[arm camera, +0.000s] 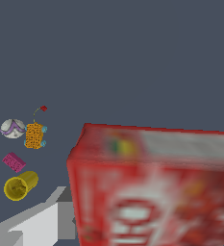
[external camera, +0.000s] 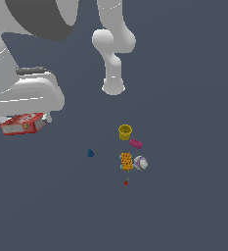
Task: Pick up a designated object from a clutter of objects.
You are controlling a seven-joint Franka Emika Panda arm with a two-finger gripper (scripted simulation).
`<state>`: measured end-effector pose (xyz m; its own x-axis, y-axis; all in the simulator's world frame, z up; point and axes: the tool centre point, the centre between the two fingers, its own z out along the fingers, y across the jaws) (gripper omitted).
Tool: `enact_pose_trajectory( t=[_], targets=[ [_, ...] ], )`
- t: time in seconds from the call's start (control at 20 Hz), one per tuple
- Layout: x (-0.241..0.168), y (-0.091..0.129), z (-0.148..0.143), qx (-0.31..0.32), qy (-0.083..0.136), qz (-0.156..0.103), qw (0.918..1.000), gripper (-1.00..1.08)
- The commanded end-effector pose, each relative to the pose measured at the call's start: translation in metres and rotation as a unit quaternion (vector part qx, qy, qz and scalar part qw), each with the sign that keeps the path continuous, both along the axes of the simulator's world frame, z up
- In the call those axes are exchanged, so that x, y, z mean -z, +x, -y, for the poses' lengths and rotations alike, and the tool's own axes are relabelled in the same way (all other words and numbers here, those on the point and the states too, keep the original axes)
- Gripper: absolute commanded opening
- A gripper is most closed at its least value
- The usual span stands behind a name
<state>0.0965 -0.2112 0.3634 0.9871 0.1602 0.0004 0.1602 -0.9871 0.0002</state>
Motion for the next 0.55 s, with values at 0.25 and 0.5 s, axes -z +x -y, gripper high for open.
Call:
enact_pose_trajectory(
  t=[0.25,0.5],
  targets=[
    [-0.0099,0.0047,0.0077,0.0,0.0,0.0,1.0,-1.0],
    [-0.0098,0.005,0.0079,0.0,0.0,0.0,1.0,-1.0]
  ],
)
